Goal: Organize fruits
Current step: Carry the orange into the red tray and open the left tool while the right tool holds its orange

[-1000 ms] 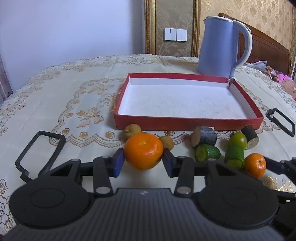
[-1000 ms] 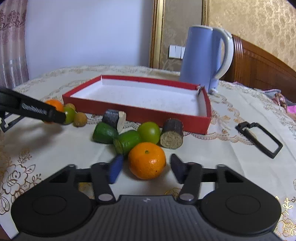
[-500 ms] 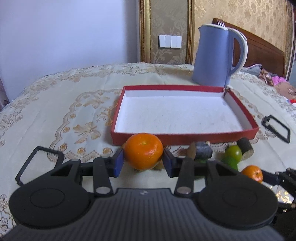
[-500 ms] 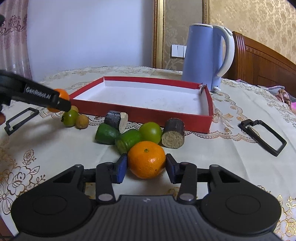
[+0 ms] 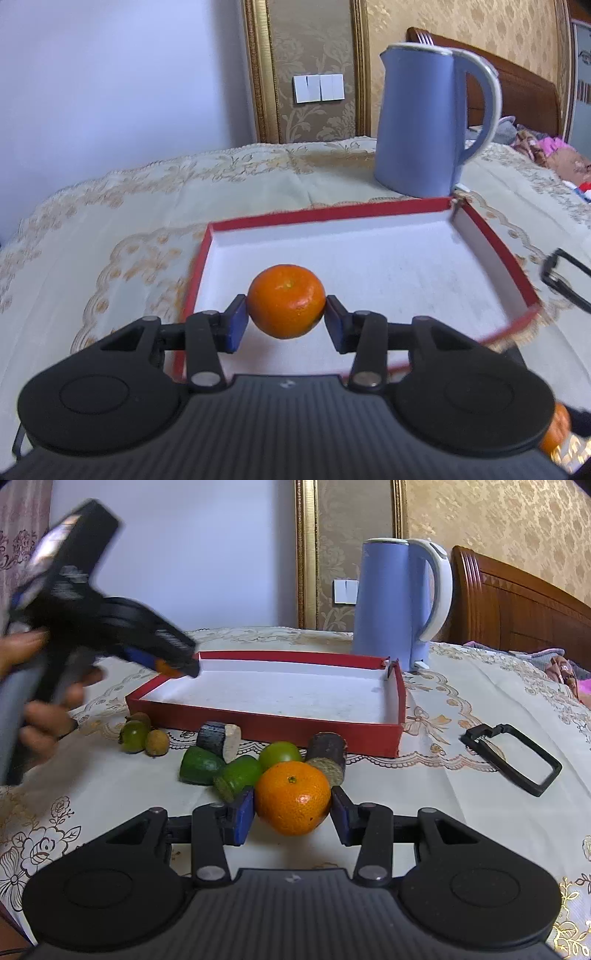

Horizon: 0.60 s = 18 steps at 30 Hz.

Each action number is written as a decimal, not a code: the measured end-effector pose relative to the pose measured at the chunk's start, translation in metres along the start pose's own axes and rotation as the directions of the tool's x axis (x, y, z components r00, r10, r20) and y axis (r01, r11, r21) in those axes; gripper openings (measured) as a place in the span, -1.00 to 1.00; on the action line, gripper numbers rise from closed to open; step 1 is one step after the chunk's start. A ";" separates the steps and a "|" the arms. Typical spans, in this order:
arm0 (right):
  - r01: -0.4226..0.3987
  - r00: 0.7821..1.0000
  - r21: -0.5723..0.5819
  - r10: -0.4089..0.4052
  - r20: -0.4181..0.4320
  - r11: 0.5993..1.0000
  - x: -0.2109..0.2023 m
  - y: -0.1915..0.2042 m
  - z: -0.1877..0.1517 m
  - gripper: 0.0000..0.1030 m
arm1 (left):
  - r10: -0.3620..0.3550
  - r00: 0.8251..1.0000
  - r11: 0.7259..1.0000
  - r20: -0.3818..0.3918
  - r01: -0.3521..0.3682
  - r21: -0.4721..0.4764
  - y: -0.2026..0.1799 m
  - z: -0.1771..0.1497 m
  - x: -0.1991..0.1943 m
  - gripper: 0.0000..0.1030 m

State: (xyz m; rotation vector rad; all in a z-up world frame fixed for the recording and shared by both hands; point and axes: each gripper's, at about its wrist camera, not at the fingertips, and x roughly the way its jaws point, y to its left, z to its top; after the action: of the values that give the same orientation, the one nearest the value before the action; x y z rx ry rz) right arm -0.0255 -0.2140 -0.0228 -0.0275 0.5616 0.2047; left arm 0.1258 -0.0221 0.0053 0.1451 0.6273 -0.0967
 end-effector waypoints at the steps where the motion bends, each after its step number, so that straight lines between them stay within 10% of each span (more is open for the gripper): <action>1: 0.000 1.000 0.000 0.000 0.000 1.000 0.000 -0.001 0.000 -0.17 | 0.011 1.000 1.000 -0.007 -0.011 0.004 -0.004 0.005 0.009 -0.19; 18: -0.015 1.000 0.039 0.014 0.010 0.999 -0.001 -0.015 0.002 -0.17 | 0.067 0.992 0.998 -0.109 -0.066 0.010 -0.032 0.029 0.097 -0.19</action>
State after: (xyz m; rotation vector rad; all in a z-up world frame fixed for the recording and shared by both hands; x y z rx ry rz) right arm -0.0226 -0.2285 -0.0214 0.0154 0.5558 0.2080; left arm 0.2164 -0.0632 -0.0323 0.1787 0.7311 -0.0262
